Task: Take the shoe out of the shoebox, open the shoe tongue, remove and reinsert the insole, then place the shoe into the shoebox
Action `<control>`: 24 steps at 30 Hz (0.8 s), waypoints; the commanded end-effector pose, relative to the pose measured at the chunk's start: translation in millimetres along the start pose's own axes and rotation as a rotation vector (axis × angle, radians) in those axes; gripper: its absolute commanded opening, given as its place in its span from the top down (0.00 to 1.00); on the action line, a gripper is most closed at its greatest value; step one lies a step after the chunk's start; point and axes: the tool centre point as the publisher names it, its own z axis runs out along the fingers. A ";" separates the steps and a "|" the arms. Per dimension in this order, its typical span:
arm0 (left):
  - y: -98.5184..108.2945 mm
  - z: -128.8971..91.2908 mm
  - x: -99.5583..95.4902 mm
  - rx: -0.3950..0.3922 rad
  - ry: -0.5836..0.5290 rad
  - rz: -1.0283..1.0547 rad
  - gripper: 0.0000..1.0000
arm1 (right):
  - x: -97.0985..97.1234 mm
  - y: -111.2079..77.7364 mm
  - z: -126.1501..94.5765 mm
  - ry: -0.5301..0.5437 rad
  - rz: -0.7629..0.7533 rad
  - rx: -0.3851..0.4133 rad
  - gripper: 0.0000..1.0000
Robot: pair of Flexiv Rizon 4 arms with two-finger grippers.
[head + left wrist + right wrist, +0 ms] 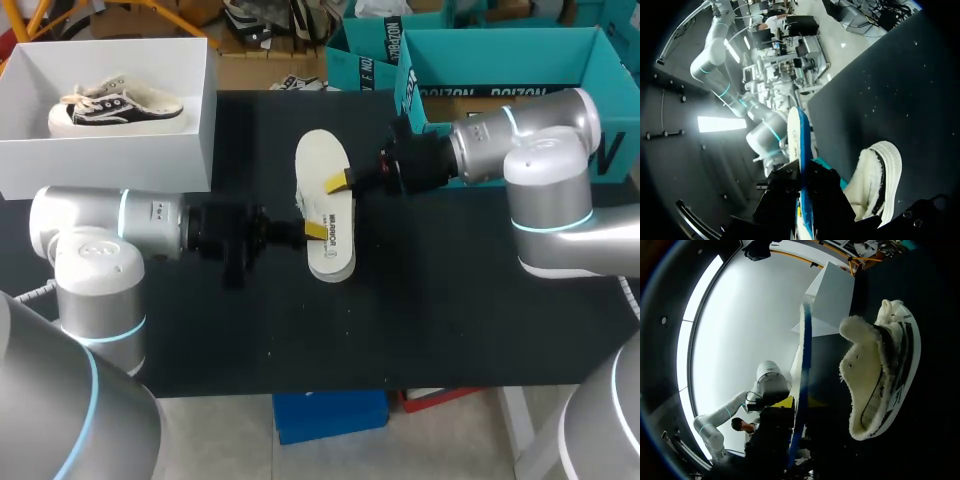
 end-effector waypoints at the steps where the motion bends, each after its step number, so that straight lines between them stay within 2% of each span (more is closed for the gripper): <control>1: -0.8 0.9 -4.7 -0.020 0.029 -0.012 0.71 | -0.5 0.5 1.8 -0.002 0.001 -0.001 1.00; 2: 0.4 0.2 -5.9 -0.021 0.027 -0.019 0.00 | -0.5 0.5 1.8 -0.002 0.001 -0.001 1.00; 6: 3.4 -4.4 -11.7 -0.045 0.058 -0.062 0.00 | -0.5 0.5 1.8 -0.002 0.001 -0.001 1.00; 9: 5.9 -10.9 -18.9 -0.060 0.126 -0.111 0.00 | -0.5 0.5 1.8 -0.002 0.001 -0.001 1.00; 11: 7.1 -15.8 -25.2 -0.069 0.204 -0.138 0.00 | -0.5 0.5 1.8 -0.002 0.001 -0.001 1.00; 14: 7.5 -20.4 -34.0 -0.042 0.310 -0.156 0.00 | -0.5 0.5 1.8 -0.002 0.001 -0.001 1.00; 16: 4.3 -21.7 -41.0 -0.025 0.441 -0.144 0.00 | -0.5 0.5 1.8 -0.002 0.001 -0.001 1.00; 20: 2.2 -24.5 -54.1 0.009 0.612 -0.122 0.00 | -0.5 0.5 1.8 -0.002 0.001 -0.001 1.00; 24: 0.8 -25.0 -65.8 0.037 0.721 -0.095 0.00 | -0.5 0.5 1.8 -0.002 0.001 -0.001 1.00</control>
